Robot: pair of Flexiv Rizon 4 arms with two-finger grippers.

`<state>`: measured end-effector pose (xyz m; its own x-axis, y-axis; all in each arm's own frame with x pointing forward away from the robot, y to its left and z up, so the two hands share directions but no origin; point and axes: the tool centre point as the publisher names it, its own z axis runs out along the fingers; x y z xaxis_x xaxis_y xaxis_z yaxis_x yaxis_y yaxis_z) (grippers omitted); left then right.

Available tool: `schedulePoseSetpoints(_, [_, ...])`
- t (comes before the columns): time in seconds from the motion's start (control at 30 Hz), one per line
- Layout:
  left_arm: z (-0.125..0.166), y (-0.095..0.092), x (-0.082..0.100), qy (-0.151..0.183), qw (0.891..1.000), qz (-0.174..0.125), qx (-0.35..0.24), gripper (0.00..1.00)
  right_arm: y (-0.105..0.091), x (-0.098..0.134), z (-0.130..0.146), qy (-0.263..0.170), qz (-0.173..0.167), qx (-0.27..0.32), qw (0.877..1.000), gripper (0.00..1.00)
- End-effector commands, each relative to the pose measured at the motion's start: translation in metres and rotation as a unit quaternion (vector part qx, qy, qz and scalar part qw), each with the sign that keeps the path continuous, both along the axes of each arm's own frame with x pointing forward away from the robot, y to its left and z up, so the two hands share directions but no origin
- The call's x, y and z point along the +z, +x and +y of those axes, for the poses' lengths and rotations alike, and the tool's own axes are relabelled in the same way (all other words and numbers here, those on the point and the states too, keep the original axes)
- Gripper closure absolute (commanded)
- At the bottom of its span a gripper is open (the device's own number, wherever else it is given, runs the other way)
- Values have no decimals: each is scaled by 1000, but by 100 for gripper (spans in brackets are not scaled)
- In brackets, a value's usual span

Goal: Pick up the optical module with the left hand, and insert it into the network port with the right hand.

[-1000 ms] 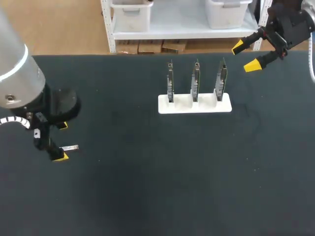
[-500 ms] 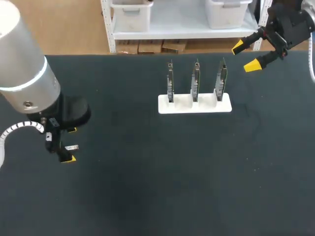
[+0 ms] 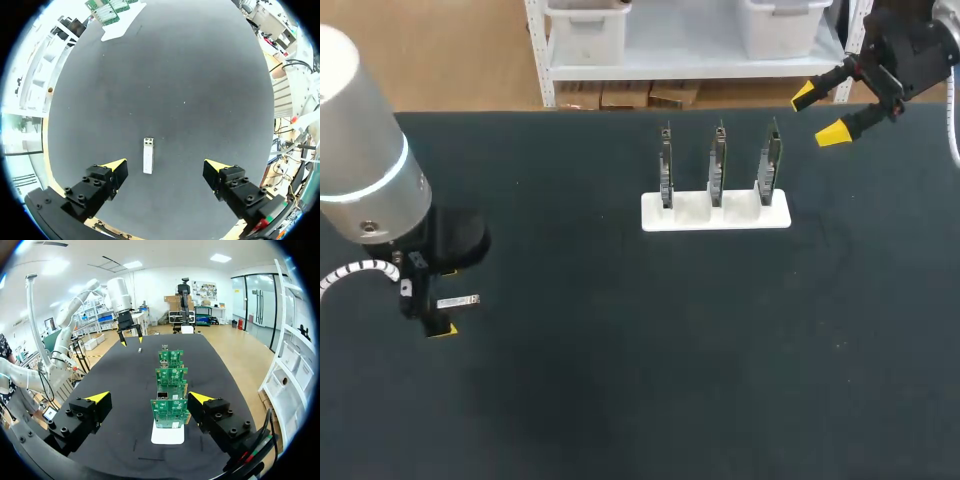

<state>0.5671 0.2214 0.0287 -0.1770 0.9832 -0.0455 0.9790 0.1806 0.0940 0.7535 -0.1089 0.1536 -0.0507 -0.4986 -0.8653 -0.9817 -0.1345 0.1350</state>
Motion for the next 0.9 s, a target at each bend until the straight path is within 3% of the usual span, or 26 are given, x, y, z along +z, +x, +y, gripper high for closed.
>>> schedulePoseSetpoints(0.03, [-1,10,-6,14,1000,11,16,0,-2,0,0,0,-2,-2,1000,0])
schedulePoseSetpoints(0.5, [-7,10,-21,40,999,22,28,0,-2,0,0,0,-2,-2,1000,0])
schedulePoseSetpoints(0.9, [4,6,-22,33,998,22,49,0,-2,0,0,0,-2,-2,1000,0])
